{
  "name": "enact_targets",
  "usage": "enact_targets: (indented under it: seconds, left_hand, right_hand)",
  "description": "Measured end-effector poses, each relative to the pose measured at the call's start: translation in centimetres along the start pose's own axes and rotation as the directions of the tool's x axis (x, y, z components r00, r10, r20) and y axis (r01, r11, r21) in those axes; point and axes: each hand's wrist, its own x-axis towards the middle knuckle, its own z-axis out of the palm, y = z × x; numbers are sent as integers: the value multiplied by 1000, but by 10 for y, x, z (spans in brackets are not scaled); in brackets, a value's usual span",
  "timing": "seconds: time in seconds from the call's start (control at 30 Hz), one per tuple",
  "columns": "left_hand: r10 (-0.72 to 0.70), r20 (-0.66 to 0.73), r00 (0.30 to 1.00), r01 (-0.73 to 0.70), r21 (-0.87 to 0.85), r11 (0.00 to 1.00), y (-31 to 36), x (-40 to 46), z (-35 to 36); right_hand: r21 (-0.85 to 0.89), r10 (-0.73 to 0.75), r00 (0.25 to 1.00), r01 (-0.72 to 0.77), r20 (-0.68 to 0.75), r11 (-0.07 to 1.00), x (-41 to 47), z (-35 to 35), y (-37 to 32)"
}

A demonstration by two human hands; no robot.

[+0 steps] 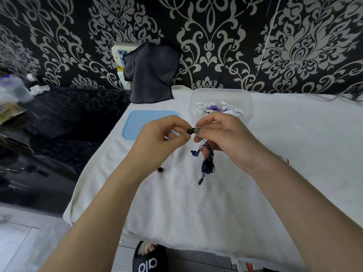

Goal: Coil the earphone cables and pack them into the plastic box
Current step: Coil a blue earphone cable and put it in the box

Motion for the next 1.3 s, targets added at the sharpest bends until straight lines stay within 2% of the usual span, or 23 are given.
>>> enact_targets:
  seconds: [0.3,0.63,0.93,1.3]
  left_hand:
    - [30,-3,1000,-30,-52,998,4,0,-3]
    - [36,31,999,-34,-64,997,7,1,-4]
    - [-49,67,997,65,-257,964,8,2,-6]
    - [-23,138,990,76,-392,917,7,4,-11]
  right_hand:
    - [119,53,998,-56,31,991,-1,-1,-5]
    - [118,67,997,-71,44,990,-1,-1,-6]
    - [115,39,996,-48,82,992,-3,-2,-9]
    - [222,99,989,-122,109,967,-4,-2,-13]
